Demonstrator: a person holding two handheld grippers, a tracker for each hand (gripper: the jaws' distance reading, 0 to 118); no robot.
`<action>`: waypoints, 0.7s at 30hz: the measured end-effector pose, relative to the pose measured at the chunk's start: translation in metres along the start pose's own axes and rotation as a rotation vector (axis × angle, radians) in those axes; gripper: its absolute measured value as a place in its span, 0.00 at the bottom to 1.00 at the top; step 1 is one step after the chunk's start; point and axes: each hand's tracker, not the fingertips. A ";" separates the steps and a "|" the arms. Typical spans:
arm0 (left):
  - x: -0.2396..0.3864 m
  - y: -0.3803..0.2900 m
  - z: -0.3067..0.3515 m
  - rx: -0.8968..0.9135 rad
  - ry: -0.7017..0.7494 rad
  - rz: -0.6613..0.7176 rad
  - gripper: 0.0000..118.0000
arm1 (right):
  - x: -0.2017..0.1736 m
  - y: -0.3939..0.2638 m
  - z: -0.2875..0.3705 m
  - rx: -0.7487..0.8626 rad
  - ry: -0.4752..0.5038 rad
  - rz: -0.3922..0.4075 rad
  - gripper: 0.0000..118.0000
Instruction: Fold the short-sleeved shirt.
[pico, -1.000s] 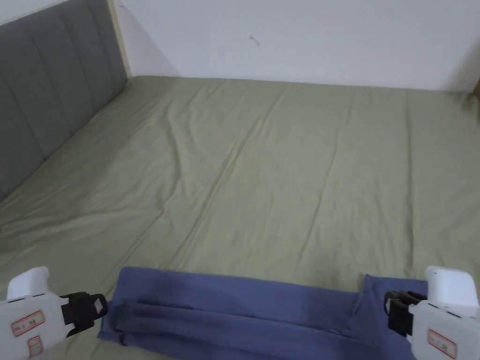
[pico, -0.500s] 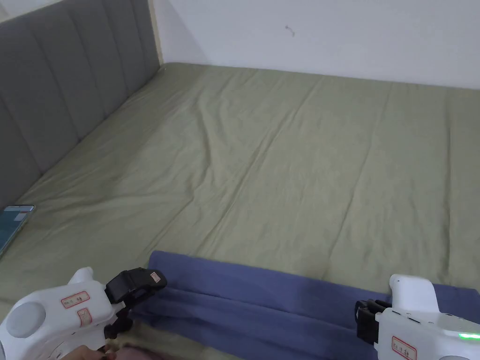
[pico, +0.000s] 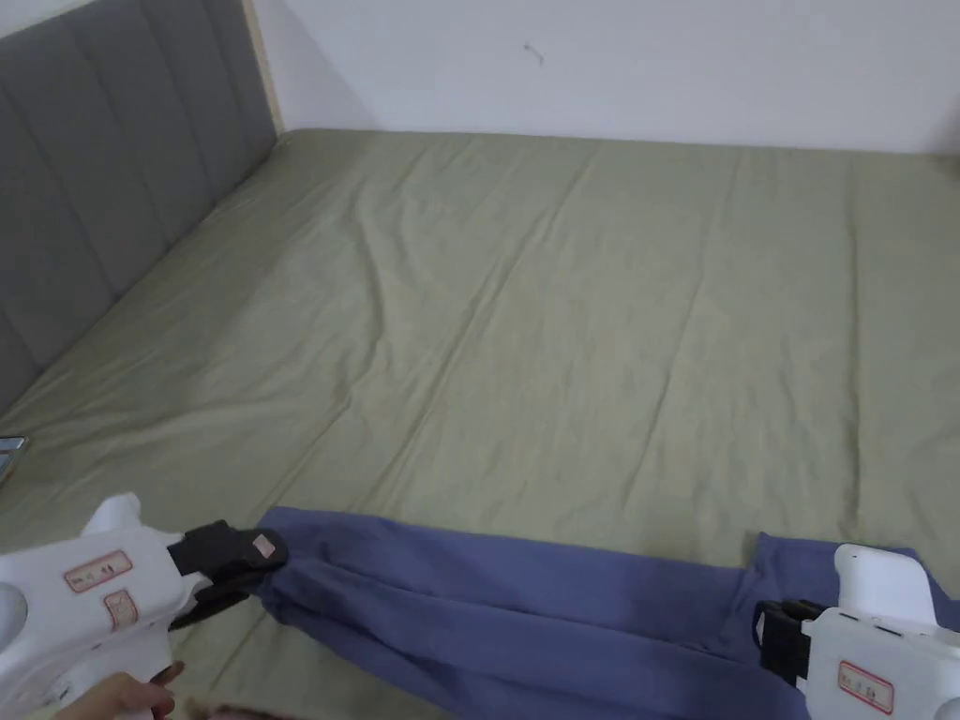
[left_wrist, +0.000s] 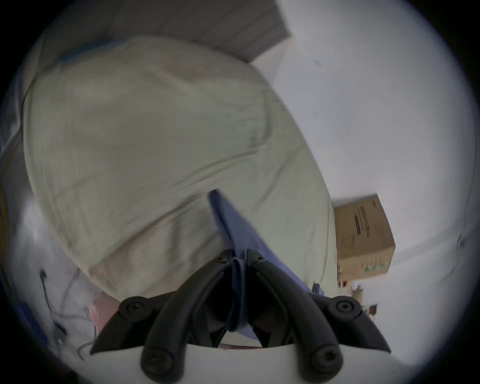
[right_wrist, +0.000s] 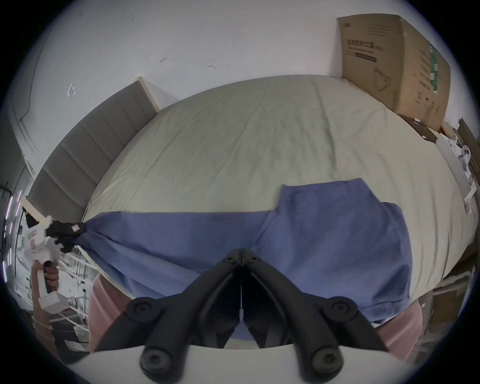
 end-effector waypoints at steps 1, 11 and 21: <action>0.026 0.000 0.002 0.000 -0.001 -0.103 0.08 | 0.005 0.000 0.003 0.010 -0.005 -0.011 0.00; 0.223 -0.118 -0.065 -0.324 -0.313 -0.732 0.08 | 0.062 -0.015 0.024 0.035 -0.054 -0.164 0.00; 0.193 -0.190 -0.139 -0.594 -0.214 -0.651 0.89 | 0.100 -0.038 0.037 0.020 -0.115 -0.262 0.00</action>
